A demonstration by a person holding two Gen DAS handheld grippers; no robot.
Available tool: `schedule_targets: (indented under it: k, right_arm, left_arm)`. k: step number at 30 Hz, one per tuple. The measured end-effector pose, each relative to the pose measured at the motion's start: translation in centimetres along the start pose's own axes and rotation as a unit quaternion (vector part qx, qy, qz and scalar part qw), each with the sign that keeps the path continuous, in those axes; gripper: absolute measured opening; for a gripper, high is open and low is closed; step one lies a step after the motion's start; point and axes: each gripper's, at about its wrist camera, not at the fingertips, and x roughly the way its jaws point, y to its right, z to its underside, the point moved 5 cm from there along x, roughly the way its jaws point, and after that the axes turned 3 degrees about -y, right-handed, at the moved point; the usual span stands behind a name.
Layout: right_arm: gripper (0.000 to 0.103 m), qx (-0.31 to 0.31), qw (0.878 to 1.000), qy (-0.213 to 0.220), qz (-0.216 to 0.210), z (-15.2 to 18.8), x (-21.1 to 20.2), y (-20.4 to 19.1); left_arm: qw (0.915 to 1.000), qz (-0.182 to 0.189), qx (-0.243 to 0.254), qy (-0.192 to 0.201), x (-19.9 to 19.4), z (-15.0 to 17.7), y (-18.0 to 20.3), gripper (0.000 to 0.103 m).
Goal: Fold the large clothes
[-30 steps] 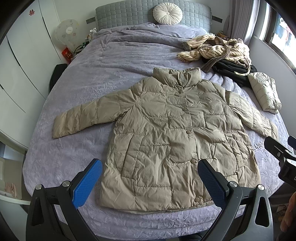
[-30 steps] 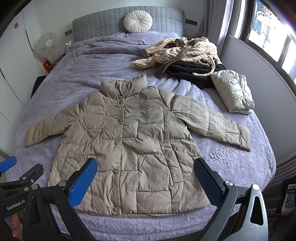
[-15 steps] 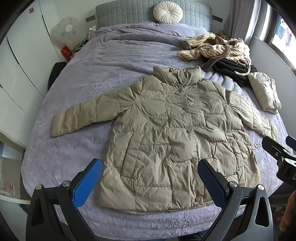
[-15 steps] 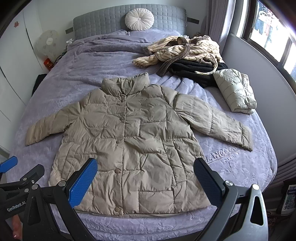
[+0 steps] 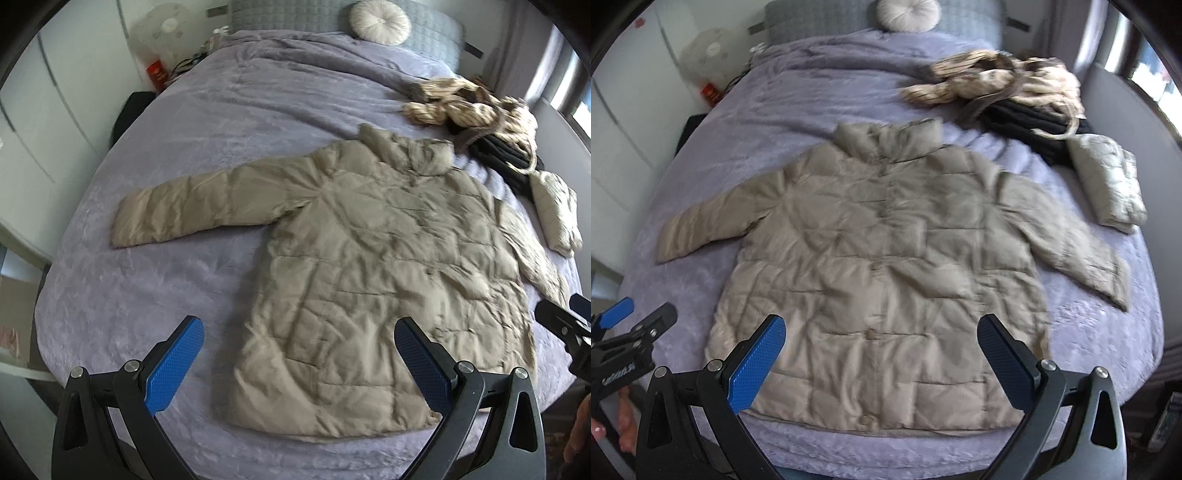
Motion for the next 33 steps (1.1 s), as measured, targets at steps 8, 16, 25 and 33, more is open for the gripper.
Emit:
schedule_targets:
  k: [8,16,25,33]
  right_arm:
    - [0.103,-0.056,0.997,-0.045,-0.028,-2.0,5.2,-7.6]
    - [0.103,-0.114,0.991,-0.070,-0.029,-5.3,12.5,-14.8]
    - [0.095,-0.130,0.989,-0.054,-0.049,-10.9,21.0,-20.9]
    - [0.012,-0.097,0.989,-0.060,-0.098,-14.5,27.9,-23.7]
  left_arm:
    - [0.9970,-0.011,-0.067,-0.037,6.4,-1.2,-8.4,0.103]
    - [0.9878,-0.014,-0.149,-0.043,14.5,-3.2,-17.2,0.103]
    - [0.9387,0.132,-0.319,0.001,21.9,-6.7,-25.4,0.103]
    - [0.9063,0.192,-0.376,0.022,26.9,-8.7,-28.4,0.103]
